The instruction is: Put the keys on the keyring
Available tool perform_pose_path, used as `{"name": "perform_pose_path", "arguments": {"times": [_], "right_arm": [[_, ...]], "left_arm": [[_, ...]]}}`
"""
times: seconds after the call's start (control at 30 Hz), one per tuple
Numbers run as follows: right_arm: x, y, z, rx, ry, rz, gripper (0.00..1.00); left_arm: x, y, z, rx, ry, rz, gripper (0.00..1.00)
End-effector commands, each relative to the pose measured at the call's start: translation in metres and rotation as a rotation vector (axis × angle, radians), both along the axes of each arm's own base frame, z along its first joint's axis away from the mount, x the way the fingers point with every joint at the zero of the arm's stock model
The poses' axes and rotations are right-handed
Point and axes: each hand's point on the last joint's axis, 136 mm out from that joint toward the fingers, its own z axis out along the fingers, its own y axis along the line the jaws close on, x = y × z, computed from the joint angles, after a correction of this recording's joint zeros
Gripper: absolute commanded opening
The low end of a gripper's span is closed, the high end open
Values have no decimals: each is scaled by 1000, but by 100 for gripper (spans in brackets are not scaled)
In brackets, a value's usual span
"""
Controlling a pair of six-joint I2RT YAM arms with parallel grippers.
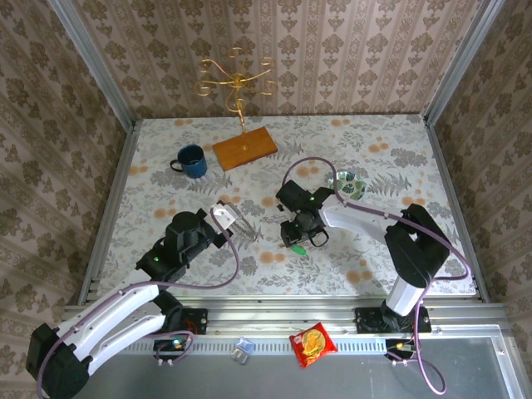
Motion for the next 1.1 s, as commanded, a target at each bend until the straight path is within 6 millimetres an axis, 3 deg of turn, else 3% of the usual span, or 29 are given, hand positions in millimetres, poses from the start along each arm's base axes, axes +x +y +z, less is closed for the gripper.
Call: {"name": "perform_pose_path", "arguments": {"times": [0.0,0.2,0.5,0.67,1.07], "right_arm": [[-16,-5,-5,-47,105,45,35],[-13,-1,-17,-99,142,72,35],[-8,2,-29,-168,147,105,27],[-6,2,-32,-184,148,108,21],[-3,2,-35,-202,146,110,21]], "left_arm": [[1,-3,29,-36,-78,-8,0],[-2,0,29,-31,-84,-7,0],[-3,2,28,-31,-86,-1,0],[-3,2,29,-32,-86,-1,0],[-3,2,29,-33,-88,0,0]]}}
